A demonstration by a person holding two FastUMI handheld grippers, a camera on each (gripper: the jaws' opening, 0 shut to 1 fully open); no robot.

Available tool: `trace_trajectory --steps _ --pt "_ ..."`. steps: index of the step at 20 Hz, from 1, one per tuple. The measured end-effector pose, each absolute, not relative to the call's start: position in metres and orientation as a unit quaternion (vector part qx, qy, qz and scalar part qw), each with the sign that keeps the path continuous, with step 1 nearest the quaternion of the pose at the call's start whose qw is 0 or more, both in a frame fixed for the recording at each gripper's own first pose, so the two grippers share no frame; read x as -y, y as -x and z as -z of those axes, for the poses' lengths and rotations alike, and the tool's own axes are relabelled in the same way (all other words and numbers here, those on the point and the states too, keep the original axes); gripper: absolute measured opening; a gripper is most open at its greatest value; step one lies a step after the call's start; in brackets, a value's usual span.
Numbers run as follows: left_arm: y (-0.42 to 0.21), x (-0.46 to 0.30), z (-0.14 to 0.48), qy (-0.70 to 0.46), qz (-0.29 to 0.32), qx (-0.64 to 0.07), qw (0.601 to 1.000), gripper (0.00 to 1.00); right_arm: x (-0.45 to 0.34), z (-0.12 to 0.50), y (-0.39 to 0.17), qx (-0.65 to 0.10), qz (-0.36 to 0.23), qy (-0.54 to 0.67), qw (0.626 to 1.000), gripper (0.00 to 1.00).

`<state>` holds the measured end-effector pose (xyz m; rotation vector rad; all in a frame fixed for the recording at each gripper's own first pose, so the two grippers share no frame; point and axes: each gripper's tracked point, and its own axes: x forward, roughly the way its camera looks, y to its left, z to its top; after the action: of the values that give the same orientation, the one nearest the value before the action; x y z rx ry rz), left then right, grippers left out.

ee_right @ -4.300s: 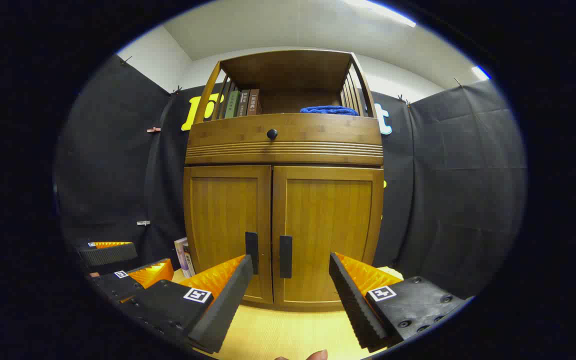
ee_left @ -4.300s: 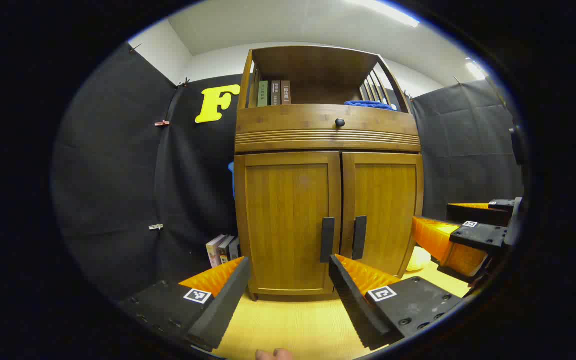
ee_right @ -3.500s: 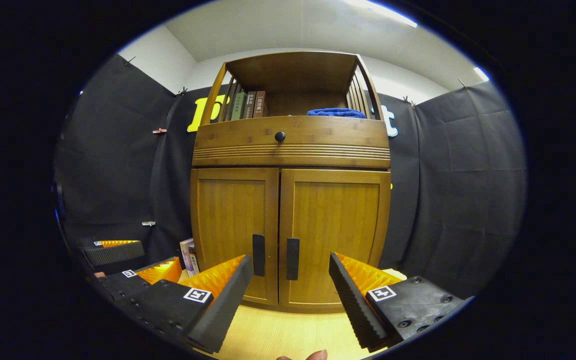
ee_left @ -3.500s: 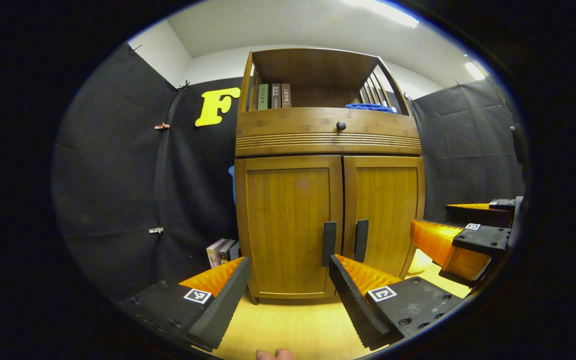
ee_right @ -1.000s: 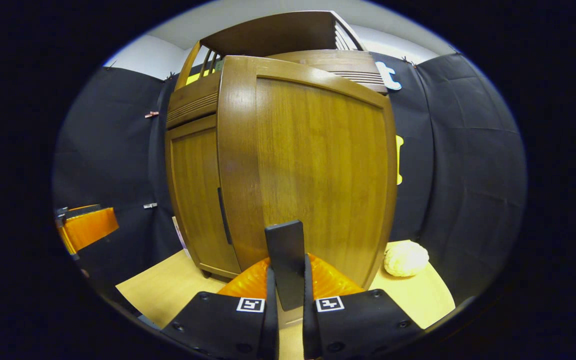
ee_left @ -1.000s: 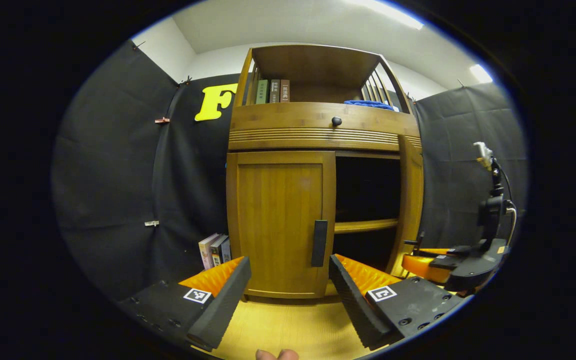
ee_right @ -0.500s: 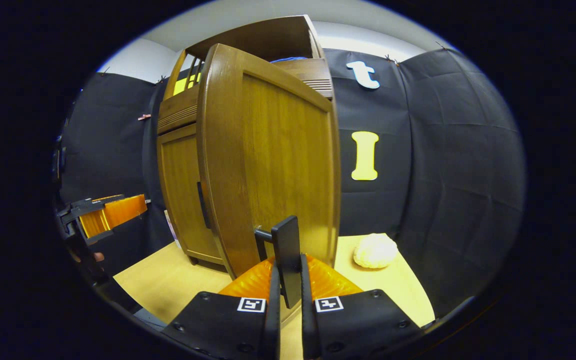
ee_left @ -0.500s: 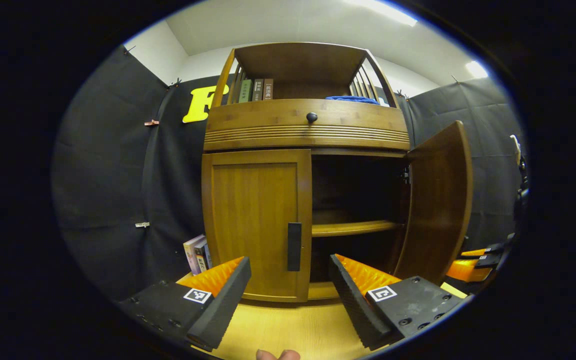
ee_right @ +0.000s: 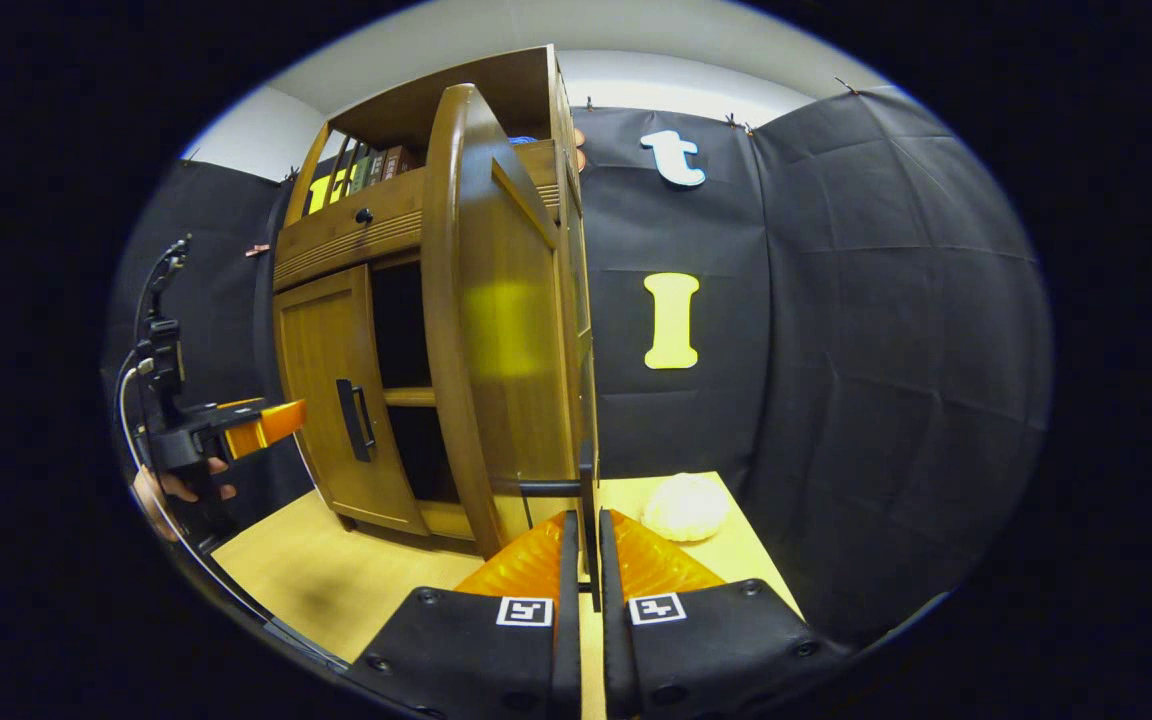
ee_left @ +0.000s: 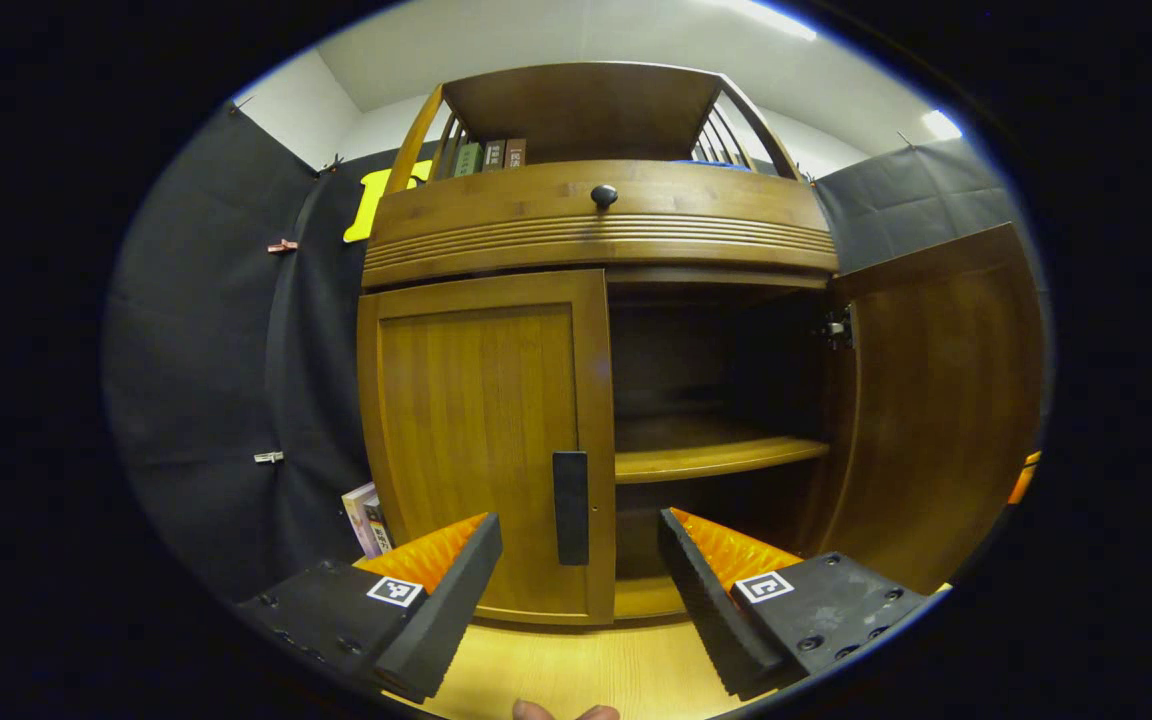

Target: Open the right door of the double-door shoe cabinet with the right hand, and open the left door with the left hand.

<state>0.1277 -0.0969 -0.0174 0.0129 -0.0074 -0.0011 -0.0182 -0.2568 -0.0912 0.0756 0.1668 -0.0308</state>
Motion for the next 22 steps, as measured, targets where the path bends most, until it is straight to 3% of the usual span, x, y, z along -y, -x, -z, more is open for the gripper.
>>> trace_trajectory --steps 1,4,6,7,8,13,16,22 --pt "-0.139 0.097 0.019 -0.004 0.000 0.003 1.000 0.98 0.265 0.091 0.020 -0.082 0.027 -0.029 0.996 0.13" --pt "-0.169 0.096 0.024 -0.010 -0.002 0.002 1.000 0.96 0.285 0.083 0.029 -0.065 0.055 0.009 0.996 0.13" --pt "-0.190 0.098 0.029 -0.010 0.000 0.000 1.000 0.96 0.286 0.079 0.031 -0.062 0.048 0.005 0.997 0.24" --pt "-0.198 0.098 0.030 -0.011 -0.002 0.001 1.000 0.94 0.291 0.077 0.033 -0.060 0.052 0.002 0.997 0.35" --pt "-0.206 0.097 0.030 -0.012 -0.005 0.001 1.000 0.92 0.296 0.076 0.033 -0.056 0.063 0.002 0.996 0.37" --pt "-0.240 0.092 0.045 -0.019 -0.019 -0.013 1.000 0.77 0.318 0.069 0.046 -0.051 0.090 0.007 0.995 0.95" --pt "-0.249 0.092 0.051 -0.015 -0.022 -0.019 0.999 0.68 0.328 0.065 0.054 -0.048 0.104 0.011 0.993 0.98" --pt "-0.260 0.092 0.053 -0.018 -0.019 -0.024 0.999 0.39 0.321 0.058 0.070 -0.043 0.114 0.006 0.993 0.96"
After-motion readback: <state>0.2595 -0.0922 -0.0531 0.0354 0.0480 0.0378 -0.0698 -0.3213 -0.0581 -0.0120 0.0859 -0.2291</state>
